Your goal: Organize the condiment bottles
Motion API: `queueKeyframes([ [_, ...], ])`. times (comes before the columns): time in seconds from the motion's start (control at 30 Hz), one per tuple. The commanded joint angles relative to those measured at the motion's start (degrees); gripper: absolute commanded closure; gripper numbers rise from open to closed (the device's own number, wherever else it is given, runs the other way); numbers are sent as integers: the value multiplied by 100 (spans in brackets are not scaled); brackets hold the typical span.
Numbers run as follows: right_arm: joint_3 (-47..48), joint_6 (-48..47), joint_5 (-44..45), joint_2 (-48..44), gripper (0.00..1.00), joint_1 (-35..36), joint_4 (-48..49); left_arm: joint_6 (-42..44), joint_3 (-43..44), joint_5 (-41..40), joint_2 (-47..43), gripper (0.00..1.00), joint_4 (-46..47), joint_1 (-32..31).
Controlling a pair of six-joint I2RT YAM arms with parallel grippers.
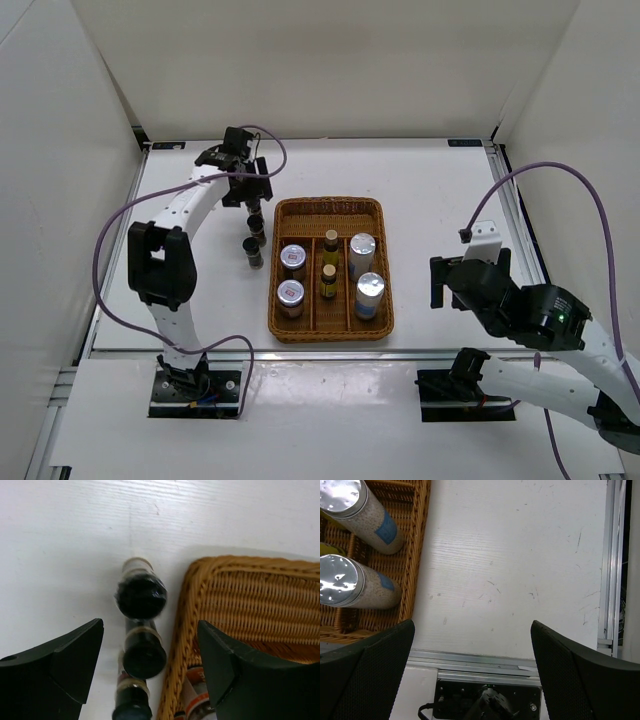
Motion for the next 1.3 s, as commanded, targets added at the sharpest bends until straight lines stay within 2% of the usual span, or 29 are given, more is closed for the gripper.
queueKeyframes([
  [0.0,-25,-111,-3,-55,0,13,205,138,433,182,0,15,45,193],
  [0.13,-77,-111,-3,-186,0,13,258,253,538,182,273,16,106,245],
  [0.4,-77,-111,-3,-354,0,13,258,367,741,349,730,30,106,298],
  [0.6,-77,-111,-3,-406,0,13,258,367,741,516,782,33,106,298],
  [0.7,-77,-111,-3,-354,0,13,258,367,741,516,722,45,106,298],
  [0.73,-77,-111,-3,-354,0,13,258,367,741,516,669,57,106,298],
  [0.83,-77,-111,-3,-354,0,13,258,288,794,289,345,64,106,298],
  [1.1,-77,-111,-3,-301,0,13,258,261,2030,-626,-298,71,36,-395],
  [1.27,-77,-111,-3,-248,0,13,258,507,2928,-188,122,72,36,-1177],
])
